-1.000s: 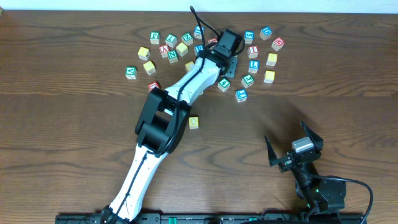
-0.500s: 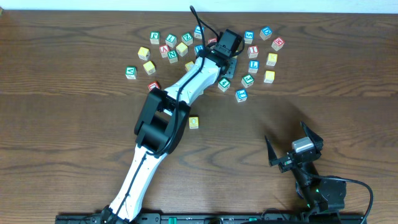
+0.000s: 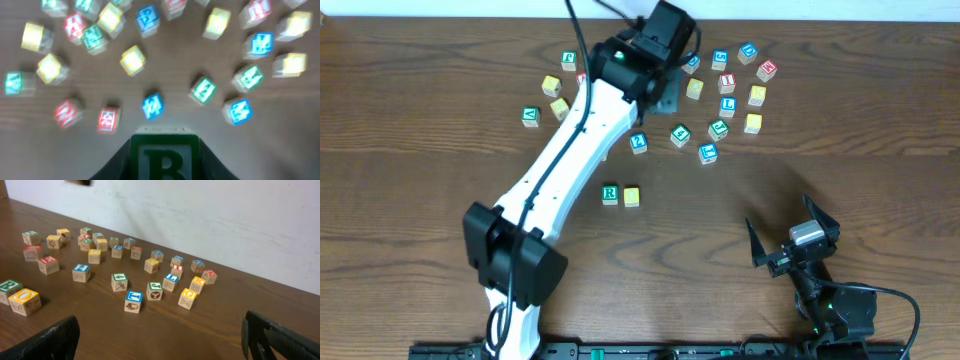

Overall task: Spell out ROBOT
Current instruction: 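Place the B block to the right of the O block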

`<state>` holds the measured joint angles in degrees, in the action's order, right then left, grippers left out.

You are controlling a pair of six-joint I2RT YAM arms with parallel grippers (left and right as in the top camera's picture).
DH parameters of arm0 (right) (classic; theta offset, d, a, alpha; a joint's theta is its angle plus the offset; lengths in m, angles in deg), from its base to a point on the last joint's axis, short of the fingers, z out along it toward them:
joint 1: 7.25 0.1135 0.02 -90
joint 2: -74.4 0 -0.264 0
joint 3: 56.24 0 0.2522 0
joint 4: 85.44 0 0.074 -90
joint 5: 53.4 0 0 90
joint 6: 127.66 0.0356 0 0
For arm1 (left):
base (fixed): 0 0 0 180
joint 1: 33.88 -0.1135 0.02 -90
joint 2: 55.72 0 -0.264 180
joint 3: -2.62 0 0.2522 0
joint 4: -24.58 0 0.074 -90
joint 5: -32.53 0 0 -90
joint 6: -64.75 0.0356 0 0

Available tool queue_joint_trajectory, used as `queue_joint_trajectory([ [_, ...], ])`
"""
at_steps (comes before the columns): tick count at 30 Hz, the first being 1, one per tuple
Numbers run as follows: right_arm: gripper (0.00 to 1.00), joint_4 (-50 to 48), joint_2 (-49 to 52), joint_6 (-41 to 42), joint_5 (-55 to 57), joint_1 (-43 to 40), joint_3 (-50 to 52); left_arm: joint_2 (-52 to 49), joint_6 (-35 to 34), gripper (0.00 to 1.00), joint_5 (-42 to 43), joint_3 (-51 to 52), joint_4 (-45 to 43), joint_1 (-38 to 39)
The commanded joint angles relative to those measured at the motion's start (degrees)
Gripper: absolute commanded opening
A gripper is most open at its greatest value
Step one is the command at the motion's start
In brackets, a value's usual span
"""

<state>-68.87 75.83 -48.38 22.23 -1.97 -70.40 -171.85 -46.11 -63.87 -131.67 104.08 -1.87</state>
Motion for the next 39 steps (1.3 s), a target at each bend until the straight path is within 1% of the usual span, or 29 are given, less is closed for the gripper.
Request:
queue_joint_trajectory([
  [1,0.99,0.24,-0.31,0.87,-0.15,0.39,0.09,-2.16,-5.44,0.11,-0.72,1.20,5.97,0.70],
  [4,0.99,0.24,-0.31,0.87,-0.15,0.39,0.09,-2.16,-8.41,0.10,-0.72,3.96,8.70,1.55],
  [8,0.99,0.24,-0.31,0.87,-0.15,0.39,0.09,-2.16,-10.95,0.09,-0.48,10.40,6.97,3.50],
  [14,0.99,0.24,-0.31,0.87,-0.15,0.39,0.09,-2.05,-13.77,0.08,0.79,19.96,-0.07,7.30],
  [17,0.99,0.24,-0.31,0.87,-0.15,0.39,0.09,-1.92,-14.36,0.08,0.79,24.48,-5.64,8.66],
  [25,0.99,0.24,-0.31,0.87,-0.15,0.39,0.09,-1.68,-16.76,0.08,1.16,35.47,-18.23,9.20],
  [28,0.99,0.24,-0.31,0.87,-0.15,0.39,0.09,-1.66,-16.72,0.08,2.36,37.55,-21.00,9.20],
  [33,0.99,0.24,-0.31,0.87,-0.15,0.39,0.09,-1.68,-16.74,0.10,3.89,39.47,-23.45,9.16],
  [34,0.99,0.24,-0.31,0.87,-0.15,0.39,0.09,-1.70,-16.74,0.14,3.89,39.47,-23.45,9.16],
  [35,0.99,0.24,-0.31,0.87,-0.15,0.39,0.09,-1.73,-16.74,0.16,4.07,39.47,-23.45,9.16],
  [38,0.99,0.24,-0.31,0.87,-0.15,0.39,0.09,-1.84,-16.74,0.17,4.09,39.47,-23.43,9.16],
  [39,0.99,0.24,-0.31,0.87,-0.15,0.39,0.09,-1.86,-16.74,0.21,4.26,39.60,-23.43,9.16],
])
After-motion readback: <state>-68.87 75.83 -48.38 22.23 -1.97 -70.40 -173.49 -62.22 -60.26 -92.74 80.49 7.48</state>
